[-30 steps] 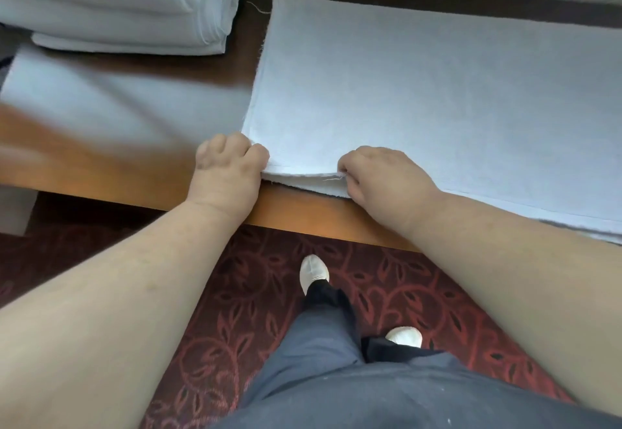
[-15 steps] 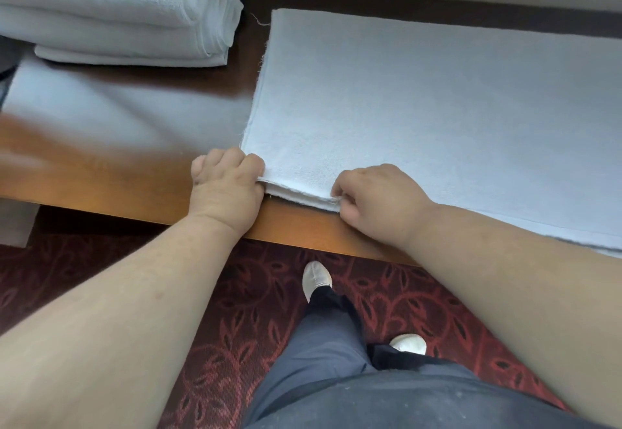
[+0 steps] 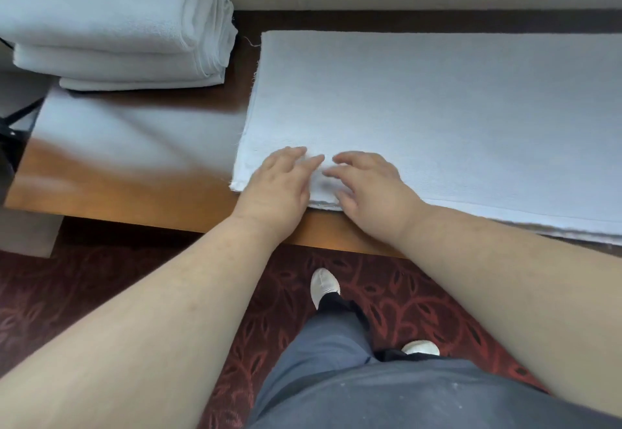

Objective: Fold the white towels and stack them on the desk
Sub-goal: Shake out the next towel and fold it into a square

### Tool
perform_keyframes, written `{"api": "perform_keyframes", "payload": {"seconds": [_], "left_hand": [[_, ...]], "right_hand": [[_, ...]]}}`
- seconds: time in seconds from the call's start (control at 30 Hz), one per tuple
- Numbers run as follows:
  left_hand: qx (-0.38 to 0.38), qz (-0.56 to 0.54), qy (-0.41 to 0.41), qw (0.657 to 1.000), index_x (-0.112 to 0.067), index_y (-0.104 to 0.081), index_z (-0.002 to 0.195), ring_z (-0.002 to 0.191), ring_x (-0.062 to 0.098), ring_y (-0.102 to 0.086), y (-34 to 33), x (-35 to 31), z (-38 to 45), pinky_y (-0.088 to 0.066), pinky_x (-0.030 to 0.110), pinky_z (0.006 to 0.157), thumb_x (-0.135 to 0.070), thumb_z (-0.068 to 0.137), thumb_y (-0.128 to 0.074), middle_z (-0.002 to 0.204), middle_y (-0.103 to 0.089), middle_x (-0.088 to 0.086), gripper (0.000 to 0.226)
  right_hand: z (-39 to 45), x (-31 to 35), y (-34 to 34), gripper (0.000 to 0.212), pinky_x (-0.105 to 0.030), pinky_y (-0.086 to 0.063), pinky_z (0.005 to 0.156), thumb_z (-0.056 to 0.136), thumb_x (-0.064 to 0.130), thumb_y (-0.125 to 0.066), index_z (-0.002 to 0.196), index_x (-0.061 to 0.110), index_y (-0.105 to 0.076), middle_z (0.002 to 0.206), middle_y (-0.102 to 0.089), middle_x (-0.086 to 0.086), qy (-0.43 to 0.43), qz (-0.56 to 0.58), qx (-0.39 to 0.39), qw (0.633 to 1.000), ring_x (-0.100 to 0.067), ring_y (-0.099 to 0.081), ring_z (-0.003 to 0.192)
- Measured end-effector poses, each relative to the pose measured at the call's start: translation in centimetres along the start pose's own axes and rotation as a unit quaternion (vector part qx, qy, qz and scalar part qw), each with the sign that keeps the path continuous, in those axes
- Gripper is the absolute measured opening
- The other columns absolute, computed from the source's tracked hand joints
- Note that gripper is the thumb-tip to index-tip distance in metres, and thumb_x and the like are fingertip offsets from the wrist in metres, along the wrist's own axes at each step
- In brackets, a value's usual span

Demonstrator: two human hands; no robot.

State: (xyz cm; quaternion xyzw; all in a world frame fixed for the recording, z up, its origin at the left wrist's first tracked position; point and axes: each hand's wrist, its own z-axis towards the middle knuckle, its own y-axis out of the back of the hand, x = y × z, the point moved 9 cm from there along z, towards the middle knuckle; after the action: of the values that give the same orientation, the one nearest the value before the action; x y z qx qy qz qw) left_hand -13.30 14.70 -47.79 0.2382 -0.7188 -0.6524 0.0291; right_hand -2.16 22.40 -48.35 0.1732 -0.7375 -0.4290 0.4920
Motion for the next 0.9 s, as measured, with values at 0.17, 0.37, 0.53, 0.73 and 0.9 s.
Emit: {"api": "perform_keyframes", "payload": {"seconds": [0.17,0.37,0.53,0.73,0.9], "left_hand": [[0.074,0.083,0.097,0.989,-0.044,-0.012,0.151,0.149,0.030,0.003,-3.0,0.9,-1.3,-0.009,0.061,0.117,-0.031,0.099,-0.030,0.164,-0.003,0.001,0.057],[0.085,0.013,0.292,0.953,-0.038,-0.025,0.145,0.142,0.031,-0.016,-1.4,0.5,-0.9,-0.024,0.058,0.112,-0.031,0.088,-0.043,0.158,-0.014,0.001,0.061],[0.036,0.019,0.205,0.978,-0.025,-0.039,0.145,0.133,0.030,-0.035,-0.5,-9.9,1.5,-0.035,0.045,0.106,-0.017,0.087,-0.048,0.150,-0.034,0.004,0.059],[0.142,0.038,-0.053,0.988,-0.031,-0.045,0.139,0.133,0.021,-0.034,-4.8,-27.8,3.8,-0.036,0.035,0.105,-0.023,0.093,-0.044,0.146,-0.038,-0.004,0.047],[0.165,0.041,-0.203,0.964,-0.035,-0.044,0.140,0.133,0.017,-0.034,-6.8,-37.8,6.9,-0.032,0.032,0.107,-0.028,0.096,-0.043,0.146,-0.039,-0.008,0.044]], "right_hand": [[-5.6,-6.9,0.0,0.077,-0.047,0.015,0.120,0.093,0.069,-0.013,0.157,0.030,0.004,0.165,0.015,0.002,-0.108,-0.168,0.054,0.978,-0.018,0.021,0.150],[-14.5,-15.2,4.1,0.084,-0.047,0.022,0.114,0.085,0.076,-0.001,0.155,0.032,0.014,0.162,0.025,0.001,-0.242,-0.130,0.034,0.961,-0.019,0.029,0.146],[-21.7,-20.6,8.0,0.078,-0.051,0.009,0.120,0.093,0.071,-0.017,0.157,0.031,0.001,0.165,0.014,0.000,-0.308,-0.081,0.016,0.948,-0.021,0.018,0.150],[-28.2,-25.8,14.3,0.066,-0.047,-0.009,0.122,0.097,0.061,-0.034,0.155,0.030,-0.025,0.165,-0.012,-0.002,-0.410,0.008,-0.090,0.907,-0.022,-0.006,0.152],[-33.4,-30.9,17.8,0.056,-0.042,-0.038,0.106,0.097,0.040,-0.052,0.146,0.018,-0.039,0.146,-0.044,-0.009,-0.507,0.178,-0.286,0.793,-0.032,-0.042,0.132]]}}
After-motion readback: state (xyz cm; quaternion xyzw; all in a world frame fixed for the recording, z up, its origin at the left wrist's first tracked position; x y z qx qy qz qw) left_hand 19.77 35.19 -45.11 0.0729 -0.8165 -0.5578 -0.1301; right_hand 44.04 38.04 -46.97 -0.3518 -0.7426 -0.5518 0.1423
